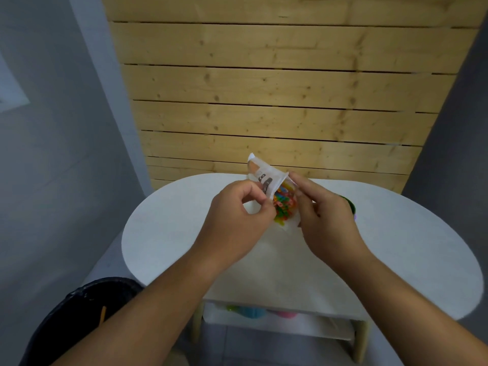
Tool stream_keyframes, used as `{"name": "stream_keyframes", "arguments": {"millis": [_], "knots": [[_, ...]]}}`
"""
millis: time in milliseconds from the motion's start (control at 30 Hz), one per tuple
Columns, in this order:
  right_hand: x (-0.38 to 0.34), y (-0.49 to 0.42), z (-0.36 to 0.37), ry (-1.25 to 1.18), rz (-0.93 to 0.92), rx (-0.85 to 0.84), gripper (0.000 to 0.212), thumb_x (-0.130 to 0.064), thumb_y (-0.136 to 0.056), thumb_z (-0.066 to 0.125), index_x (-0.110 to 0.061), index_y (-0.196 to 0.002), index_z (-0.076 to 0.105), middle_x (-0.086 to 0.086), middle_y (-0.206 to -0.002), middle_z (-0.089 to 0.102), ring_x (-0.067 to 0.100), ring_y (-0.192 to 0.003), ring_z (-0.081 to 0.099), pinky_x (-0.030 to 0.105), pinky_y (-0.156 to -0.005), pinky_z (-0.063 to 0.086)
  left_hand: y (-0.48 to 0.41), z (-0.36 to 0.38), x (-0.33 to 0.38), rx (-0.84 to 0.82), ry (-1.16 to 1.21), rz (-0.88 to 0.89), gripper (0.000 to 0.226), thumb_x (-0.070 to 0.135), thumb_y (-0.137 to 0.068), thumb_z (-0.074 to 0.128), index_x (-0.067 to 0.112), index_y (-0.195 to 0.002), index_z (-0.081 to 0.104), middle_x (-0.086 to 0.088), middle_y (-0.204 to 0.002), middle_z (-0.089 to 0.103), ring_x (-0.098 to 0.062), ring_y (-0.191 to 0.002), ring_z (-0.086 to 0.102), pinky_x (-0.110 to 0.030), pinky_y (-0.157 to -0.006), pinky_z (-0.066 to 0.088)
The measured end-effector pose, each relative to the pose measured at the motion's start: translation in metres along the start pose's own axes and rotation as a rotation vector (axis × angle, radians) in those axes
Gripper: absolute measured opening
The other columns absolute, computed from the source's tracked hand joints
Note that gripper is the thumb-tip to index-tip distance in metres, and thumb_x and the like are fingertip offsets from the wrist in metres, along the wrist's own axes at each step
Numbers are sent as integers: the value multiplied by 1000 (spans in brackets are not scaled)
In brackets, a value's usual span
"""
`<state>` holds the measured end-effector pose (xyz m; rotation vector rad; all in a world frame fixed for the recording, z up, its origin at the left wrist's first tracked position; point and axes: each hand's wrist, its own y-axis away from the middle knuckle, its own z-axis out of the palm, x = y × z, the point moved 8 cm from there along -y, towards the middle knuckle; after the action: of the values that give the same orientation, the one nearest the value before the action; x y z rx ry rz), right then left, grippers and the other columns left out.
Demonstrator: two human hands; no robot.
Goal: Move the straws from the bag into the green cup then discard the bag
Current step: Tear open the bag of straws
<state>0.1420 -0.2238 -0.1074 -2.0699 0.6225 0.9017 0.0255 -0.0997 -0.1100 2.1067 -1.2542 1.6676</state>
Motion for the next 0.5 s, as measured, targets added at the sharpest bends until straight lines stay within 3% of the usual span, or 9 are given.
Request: {"name": "stream_keyframes", "arguments": {"millis": [100, 200, 267, 300, 400, 500], "knots": [[10, -4, -4, -193, 131, 19, 33, -18, -104, 47, -31, -129, 66, -11, -116, 70, 1, -102, 67, 20, -78, 58, -1, -1, -19, 30, 196, -205, 30, 58, -87, 61, 29, -89, 66, 13, -96, 72, -5, -96, 68, -39, -83, 64], [18, -5, -7, -469, 293, 38, 30, -20, -105, 46, -32, -112, 73, -5, -103, 76, 10, -90, 73, 25, -65, 60, 4, 19, -65, -12, 456, -649, 42, 64, -91, 59, 25, -106, 64, -6, -112, 71, -22, -105, 69, -49, -90, 61], [19, -3, -4, -676, 367, 16, 30, -18, -105, 46, -24, -106, 75, 2, -97, 78, 15, -84, 75, 25, -62, 59, 13, 44, -84, -99, 784, -881, 70, 72, -85, 60, 13, -124, 61, -20, -122, 71, -34, -113, 69, -55, -100, 55], [20, -2, -1, -788, 408, -7, 30, -15, -105, 45, -18, -108, 75, 6, -98, 79, 17, -84, 76, 25, -62, 58, 14, 55, -85, -147, 962, -901, 79, 75, -84, 59, 12, -131, 59, -23, -128, 68, -38, -118, 67, -56, -107, 49], [24, 3, 11, -1011, 525, -92, 31, -8, -105, 40, -5, -117, 69, 17, -108, 76, 29, -98, 74, 32, -70, 60, 6, 65, -75, -175, 1289, -730, 82, 76, -82, 55, 19, -141, 59, -22, -140, 64, -40, -131, 59, -56, -119, 34], [32, 8, 15, -1113, 638, -132, 33, -9, -104, 39, -3, -121, 66, 20, -115, 73, 34, -104, 72, 38, -75, 62, -9, 56, -66, -81, 1385, -572, 76, 67, -83, 60, 15, -138, 63, -21, -141, 63, -40, -131, 59, -56, -114, 41]]}}
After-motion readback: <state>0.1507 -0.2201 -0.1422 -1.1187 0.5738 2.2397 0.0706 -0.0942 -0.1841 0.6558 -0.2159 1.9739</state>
